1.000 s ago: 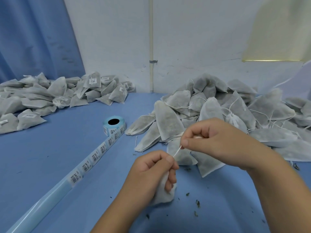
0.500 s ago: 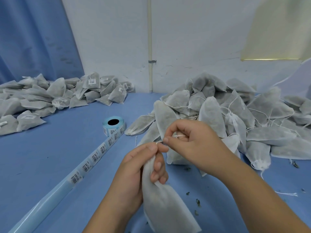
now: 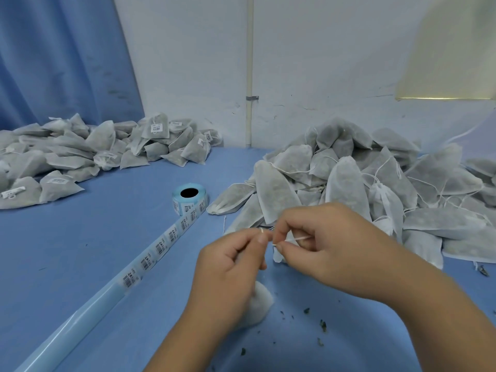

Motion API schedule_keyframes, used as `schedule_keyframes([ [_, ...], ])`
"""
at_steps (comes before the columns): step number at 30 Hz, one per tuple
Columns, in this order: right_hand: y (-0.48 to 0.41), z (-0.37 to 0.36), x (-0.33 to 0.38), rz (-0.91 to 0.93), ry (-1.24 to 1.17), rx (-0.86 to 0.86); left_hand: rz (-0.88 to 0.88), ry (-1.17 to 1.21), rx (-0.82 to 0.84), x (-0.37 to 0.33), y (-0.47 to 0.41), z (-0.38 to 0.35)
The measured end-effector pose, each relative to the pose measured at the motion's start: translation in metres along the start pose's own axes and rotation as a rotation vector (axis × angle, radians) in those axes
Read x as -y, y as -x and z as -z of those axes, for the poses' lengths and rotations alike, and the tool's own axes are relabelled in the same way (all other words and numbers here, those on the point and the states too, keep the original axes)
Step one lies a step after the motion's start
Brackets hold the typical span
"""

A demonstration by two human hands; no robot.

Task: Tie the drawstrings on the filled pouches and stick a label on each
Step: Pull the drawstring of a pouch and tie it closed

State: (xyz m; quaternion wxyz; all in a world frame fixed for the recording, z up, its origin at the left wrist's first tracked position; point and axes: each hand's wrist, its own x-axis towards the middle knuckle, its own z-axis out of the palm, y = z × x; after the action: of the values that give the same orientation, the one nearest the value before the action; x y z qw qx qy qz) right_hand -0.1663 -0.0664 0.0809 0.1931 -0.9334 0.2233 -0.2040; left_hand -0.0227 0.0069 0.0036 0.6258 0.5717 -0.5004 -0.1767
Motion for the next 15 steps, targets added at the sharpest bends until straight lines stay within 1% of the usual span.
schedule_keyframes([
  [2, 0.003, 0.007, 0.000, -0.013, -0.003, 0.007, -0.153, -0.159, 0.081, -0.002, 0.003, 0.000],
  [3, 0.004, 0.009, 0.000, -0.026, -0.030, 0.007, -0.208, -0.200, 0.127, -0.002, 0.004, 0.000],
  [5, 0.005, 0.011, -0.001, -0.048, -0.084, 0.019, -0.246, -0.209, 0.206, -0.004, 0.007, -0.001],
  [6, 0.004, 0.011, -0.002, -0.055, -0.101, 0.026, -0.229, -0.182, 0.237, -0.005, 0.008, -0.001],
  [7, 0.004, 0.009, -0.002, -0.059, -0.116, 0.028, -0.174, -0.126, 0.263, -0.007, 0.010, -0.002],
  [9, 0.001, 0.004, -0.005, -0.081, -0.150, 0.005, 0.045, 0.082, 0.294, -0.011, 0.009, -0.002],
  [11, -0.002, 0.001, -0.009, -0.128, -0.146, -0.049, 0.287, 0.400, 0.317, -0.013, 0.007, -0.001],
  [12, -0.003, 0.000, -0.012, -0.141, -0.106, -0.092, 0.374, 0.567, 0.323, -0.014, 0.005, -0.001],
  [13, -0.004, 0.000, -0.013, -0.143, -0.048, -0.144, 0.444, 0.714, 0.321, -0.014, 0.003, -0.001],
  [15, -0.005, 0.002, -0.012, -0.124, 0.032, -0.246, 0.534, 0.924, 0.314, -0.012, 0.000, 0.001],
])
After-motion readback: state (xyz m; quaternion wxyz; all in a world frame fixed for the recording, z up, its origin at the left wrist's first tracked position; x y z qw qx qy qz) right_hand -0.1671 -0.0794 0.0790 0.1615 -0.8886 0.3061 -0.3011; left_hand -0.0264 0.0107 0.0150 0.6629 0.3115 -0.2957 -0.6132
